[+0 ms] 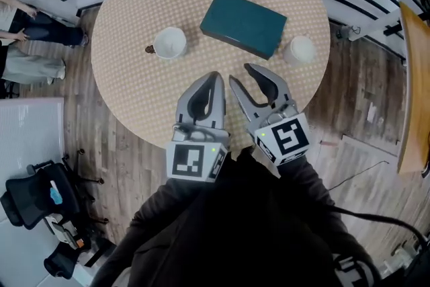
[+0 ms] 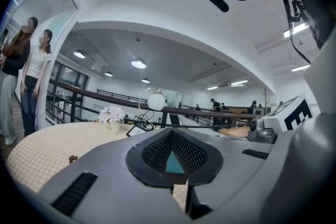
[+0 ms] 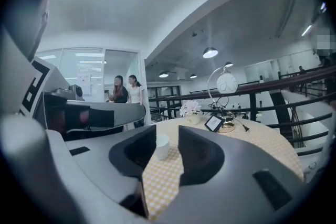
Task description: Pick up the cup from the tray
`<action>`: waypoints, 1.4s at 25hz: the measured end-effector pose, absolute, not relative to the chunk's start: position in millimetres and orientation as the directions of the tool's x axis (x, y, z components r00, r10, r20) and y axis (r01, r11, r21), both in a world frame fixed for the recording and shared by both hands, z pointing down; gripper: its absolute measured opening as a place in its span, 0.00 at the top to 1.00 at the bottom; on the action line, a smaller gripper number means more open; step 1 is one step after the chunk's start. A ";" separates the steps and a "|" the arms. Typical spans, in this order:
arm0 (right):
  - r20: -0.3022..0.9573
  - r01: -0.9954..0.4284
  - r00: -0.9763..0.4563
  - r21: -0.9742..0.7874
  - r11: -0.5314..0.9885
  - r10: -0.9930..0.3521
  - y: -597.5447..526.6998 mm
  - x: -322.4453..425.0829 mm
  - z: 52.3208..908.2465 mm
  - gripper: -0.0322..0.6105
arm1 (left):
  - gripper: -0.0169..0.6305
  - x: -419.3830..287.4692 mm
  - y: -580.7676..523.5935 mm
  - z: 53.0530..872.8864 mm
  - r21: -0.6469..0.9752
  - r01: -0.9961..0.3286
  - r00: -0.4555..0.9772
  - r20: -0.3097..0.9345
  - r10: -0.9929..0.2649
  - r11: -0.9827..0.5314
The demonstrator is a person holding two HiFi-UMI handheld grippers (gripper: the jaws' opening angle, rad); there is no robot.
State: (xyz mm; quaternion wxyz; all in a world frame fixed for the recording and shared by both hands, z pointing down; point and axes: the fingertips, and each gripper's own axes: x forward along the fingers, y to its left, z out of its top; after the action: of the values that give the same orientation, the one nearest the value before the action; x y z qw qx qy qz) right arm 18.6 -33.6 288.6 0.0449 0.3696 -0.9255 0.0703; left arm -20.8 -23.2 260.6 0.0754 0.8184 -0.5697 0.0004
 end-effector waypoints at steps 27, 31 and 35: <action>0.022 -0.754 -0.657 -0.035 0.656 -0.754 -10.9 73.0 219.3 0.94 | 0.97 26.1 -6.4 209.8 0.055 -0.935 0.350 0.011 -0.937 -0.349; 0.024 -0.759 -0.651 -0.022 0.651 -0.758 -13.7 71.5 220.1 0.94 | 0.97 27.2 -7.8 210.8 0.048 -0.934 0.356 0.016 -0.934 -0.355; 0.022 -0.760 -0.650 -0.026 0.649 -0.760 -17.7 69.9 220.5 0.94 | 0.97 26.0 -10.9 210.3 0.062 -0.934 0.354 0.011 -0.935 -0.353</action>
State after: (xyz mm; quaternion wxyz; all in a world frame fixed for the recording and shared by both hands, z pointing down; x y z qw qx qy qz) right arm 69.9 -17.7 220.5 0.0046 0.4183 -0.9081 0.0166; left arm 26.0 -10.9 210.3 0.0286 0.8224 -0.5681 -0.0129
